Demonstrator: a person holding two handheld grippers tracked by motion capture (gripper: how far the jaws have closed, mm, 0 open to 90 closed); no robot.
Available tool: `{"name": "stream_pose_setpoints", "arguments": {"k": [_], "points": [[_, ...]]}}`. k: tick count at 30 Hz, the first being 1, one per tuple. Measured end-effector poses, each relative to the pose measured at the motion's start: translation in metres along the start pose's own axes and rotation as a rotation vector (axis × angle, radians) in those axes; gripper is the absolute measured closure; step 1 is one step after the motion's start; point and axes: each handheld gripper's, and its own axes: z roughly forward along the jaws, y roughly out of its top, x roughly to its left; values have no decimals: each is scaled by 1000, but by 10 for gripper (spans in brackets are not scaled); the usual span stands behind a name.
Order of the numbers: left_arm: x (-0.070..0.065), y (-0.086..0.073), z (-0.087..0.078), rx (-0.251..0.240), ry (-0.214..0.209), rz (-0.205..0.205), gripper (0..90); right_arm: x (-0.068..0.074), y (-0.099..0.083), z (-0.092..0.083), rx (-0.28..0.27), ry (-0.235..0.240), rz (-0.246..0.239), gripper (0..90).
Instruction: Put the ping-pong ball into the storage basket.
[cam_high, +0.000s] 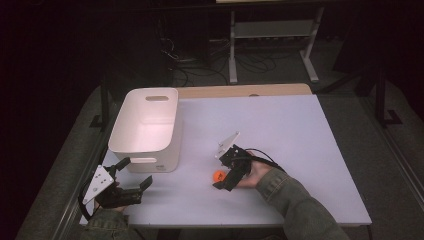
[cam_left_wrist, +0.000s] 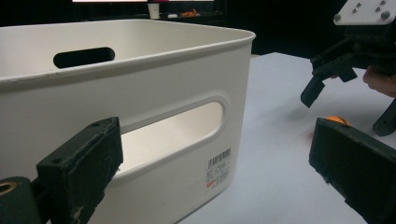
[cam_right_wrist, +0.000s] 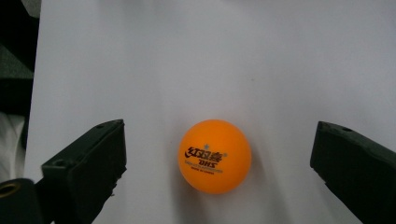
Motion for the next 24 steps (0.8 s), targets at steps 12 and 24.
{"name": "stream_pose_setpoints", "arguments": {"k": [12,24], "points": [[0,0,1,-2,-3,2,24,-2,-1,5,62,32,-7,306],[0,0,1,-1,-4,3,24,-3,-2,6,72,30,-11,404]]}}
